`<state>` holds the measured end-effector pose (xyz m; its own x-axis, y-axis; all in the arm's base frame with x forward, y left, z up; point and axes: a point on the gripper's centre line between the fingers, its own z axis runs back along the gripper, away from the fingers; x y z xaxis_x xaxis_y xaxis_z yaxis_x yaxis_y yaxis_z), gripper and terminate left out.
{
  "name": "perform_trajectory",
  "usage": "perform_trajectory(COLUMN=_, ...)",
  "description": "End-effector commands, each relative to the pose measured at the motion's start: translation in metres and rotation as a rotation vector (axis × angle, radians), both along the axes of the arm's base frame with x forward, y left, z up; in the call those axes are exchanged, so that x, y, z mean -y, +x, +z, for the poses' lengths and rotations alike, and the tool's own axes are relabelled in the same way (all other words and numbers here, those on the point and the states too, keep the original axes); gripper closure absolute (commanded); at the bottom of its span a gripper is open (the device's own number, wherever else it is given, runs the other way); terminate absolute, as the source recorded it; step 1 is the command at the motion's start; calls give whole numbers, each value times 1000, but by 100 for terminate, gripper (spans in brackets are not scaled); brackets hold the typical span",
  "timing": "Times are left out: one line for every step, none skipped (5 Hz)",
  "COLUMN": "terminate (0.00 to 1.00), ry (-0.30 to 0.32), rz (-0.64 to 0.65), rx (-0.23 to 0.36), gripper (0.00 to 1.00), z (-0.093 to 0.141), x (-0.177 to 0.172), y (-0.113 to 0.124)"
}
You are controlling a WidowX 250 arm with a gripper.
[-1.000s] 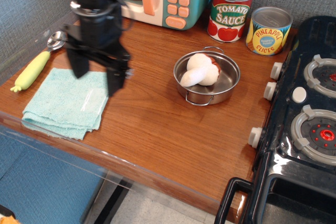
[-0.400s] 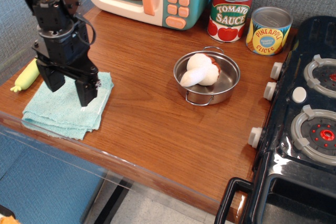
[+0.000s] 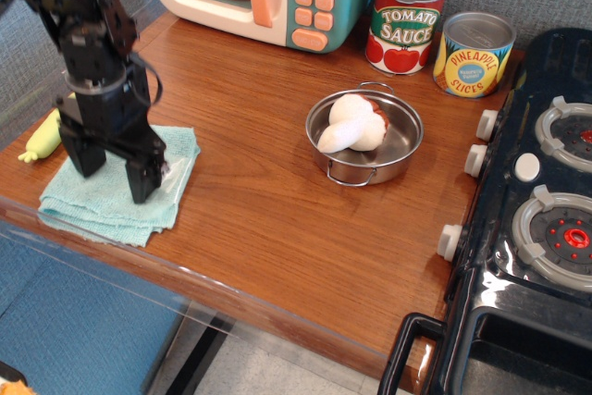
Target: Move the blue cloth to the front of the microwave
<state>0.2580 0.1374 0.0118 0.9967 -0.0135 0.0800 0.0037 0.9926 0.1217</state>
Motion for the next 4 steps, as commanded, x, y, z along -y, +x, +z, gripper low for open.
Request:
perform_trajectory(terminate=0, ry=-16, rz=-62, rx=22, gripper=0, z=-14, x=-1, y=41)
perform_trajectory(terminate=0, ry=-50, rz=-96, rx=99, gripper=0, z=-7, x=6, y=88)
perform_trajectory(terminate=0, ry=-86, rz=-154, rx=145, gripper=0, z=-3, x=24, y=130)
perform_trajectory(terminate=0, ry=-109, rz=-186, rx=144, gripper=0, z=-11, x=38, y=155)
